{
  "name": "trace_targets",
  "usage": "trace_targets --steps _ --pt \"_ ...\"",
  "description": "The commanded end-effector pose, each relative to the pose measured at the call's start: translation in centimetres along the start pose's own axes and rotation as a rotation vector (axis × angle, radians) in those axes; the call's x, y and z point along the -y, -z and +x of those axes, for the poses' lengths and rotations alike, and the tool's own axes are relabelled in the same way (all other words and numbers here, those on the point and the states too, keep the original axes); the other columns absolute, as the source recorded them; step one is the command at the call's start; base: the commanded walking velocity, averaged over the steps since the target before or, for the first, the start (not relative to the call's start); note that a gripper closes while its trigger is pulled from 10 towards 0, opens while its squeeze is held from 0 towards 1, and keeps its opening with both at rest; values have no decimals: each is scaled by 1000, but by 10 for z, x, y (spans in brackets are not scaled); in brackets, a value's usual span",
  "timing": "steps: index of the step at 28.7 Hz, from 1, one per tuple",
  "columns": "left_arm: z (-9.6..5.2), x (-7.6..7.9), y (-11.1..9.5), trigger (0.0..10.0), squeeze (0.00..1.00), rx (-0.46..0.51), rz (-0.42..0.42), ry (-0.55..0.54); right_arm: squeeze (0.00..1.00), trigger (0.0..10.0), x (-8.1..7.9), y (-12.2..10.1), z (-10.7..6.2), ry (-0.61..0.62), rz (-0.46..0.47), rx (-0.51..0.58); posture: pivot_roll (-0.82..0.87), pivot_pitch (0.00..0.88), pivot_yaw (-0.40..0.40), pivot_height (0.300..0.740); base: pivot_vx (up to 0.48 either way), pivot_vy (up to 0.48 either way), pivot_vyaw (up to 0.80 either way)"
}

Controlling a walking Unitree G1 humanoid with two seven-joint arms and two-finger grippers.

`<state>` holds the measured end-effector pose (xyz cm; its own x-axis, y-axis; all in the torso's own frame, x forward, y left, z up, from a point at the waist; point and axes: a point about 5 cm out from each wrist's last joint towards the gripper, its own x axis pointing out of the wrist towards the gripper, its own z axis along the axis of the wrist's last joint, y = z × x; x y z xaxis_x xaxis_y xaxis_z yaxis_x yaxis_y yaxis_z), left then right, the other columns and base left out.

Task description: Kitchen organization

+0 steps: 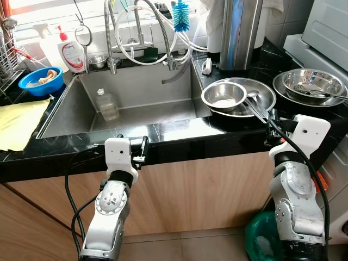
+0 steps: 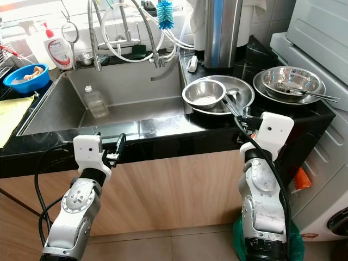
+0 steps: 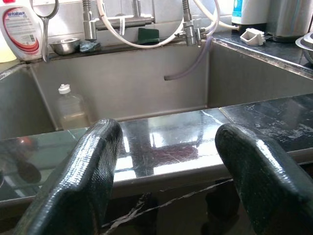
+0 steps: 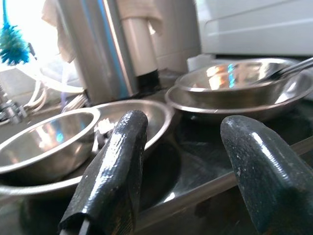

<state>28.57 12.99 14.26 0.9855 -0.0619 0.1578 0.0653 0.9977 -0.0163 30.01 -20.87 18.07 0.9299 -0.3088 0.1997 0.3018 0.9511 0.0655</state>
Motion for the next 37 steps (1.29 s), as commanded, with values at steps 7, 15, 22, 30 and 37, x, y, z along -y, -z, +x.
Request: trace_targets --steps 7,15,22,30,37 --pt "-1 0 2 10000 0 1 39 10 0 10000 22 -14 5 183 0 76 -188 0 113 740 0 0 0" --pt "-2 -1 2 10000 0 4 41 10 0 10000 -23 -25 -3 -140 66 142 -190 0 113 740 0 0 0" --pt "-2 0 3 10000 0 4 39 15 0 10000 -31 -17 -15 -270 76 86 -191 0 113 740 0 0 0" --pt "-1 0 3 10000 0 2 39 14 0 10000 8 -10 -12 -283 -283 39 -207 0 114 740 0 0 0" --pt "0 3 5 10000 0 -3 34 18 0 10000 3 -15 -18 -362 -244 48 -214 0 117 740 0 0 0"
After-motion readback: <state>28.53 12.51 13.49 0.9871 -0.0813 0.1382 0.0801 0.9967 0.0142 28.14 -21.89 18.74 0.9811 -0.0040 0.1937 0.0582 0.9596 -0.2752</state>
